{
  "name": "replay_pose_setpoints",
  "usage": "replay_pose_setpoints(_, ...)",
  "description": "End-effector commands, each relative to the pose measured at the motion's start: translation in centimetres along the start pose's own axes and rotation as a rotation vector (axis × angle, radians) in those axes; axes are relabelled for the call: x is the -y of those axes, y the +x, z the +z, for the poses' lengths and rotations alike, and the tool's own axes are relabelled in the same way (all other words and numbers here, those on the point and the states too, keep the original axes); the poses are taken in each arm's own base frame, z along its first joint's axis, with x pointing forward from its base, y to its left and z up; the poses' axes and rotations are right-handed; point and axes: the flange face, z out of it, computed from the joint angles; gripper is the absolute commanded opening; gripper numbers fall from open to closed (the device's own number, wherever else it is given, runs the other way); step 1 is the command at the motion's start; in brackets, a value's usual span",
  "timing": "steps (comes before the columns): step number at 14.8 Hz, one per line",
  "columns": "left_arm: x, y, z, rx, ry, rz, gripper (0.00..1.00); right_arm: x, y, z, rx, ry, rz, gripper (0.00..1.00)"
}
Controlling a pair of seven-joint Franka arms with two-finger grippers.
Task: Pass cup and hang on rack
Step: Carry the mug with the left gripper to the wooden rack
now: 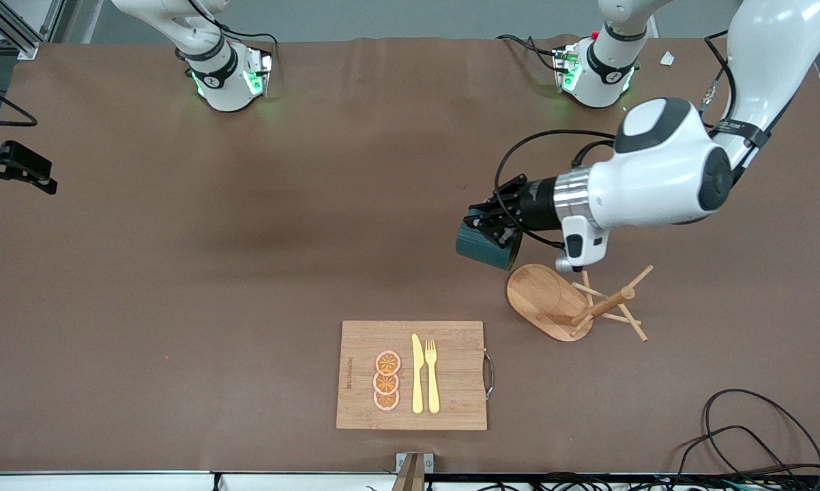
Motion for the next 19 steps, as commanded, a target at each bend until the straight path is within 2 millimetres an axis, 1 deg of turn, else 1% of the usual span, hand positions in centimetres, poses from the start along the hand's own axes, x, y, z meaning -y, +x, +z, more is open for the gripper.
replay_pose_setpoints(1,0.2,2.8,-1.9,0.113,-0.047,0.043,0.01,1.0,-0.8,-0.7,-0.011,0.024,0.030,1.00)
replay_pose_setpoints(4,0.8,5.8,-3.5,0.180,-0.087,0.095,0.01,0.7,-0.7,-0.9,-0.026,0.088,0.053,1.00)
replay_pose_setpoints(6,1.1,9.1,-3.7,0.216,-0.114,0.114,0.01,0.3,-0.7,-0.9,-0.029,0.090,0.059,1.00)
replay_pose_setpoints(8,1.6,11.7,-3.6,0.238,-0.129,0.162,0.01,-0.2,-0.5,-0.9,-0.043,0.093,0.069,1.00)
replay_pose_setpoints(11,2.0,13.7,-3.7,0.226,-0.134,0.184,0.01,-0.2,-0.5,-0.8,-0.040,0.090,0.066,1.00)
replay_pose_setpoints(13,2.3,14.5,-4.4,0.228,-0.135,0.178,0.01,-0.2,-0.5,-0.8,-0.040,0.091,0.067,1.00)
replay_pose_setpoints(14,2.6,15.2,-5.1,0.226,-0.145,0.175,0.01,-0.2,-0.5,-0.8,-0.038,0.092,0.067,1.00)
replay_pose_setpoints(17,3.3,16.0,-5.9,0.266,-0.146,0.204,0.01,0.1,-0.5,-0.8,-0.035,0.089,0.061,1.00)
replay_pose_setpoints(19,3.6,16.8,-5.9,0.274,-0.142,0.216,0.01,0.2,-0.5,-0.8,-0.032,0.086,0.059,1.00)
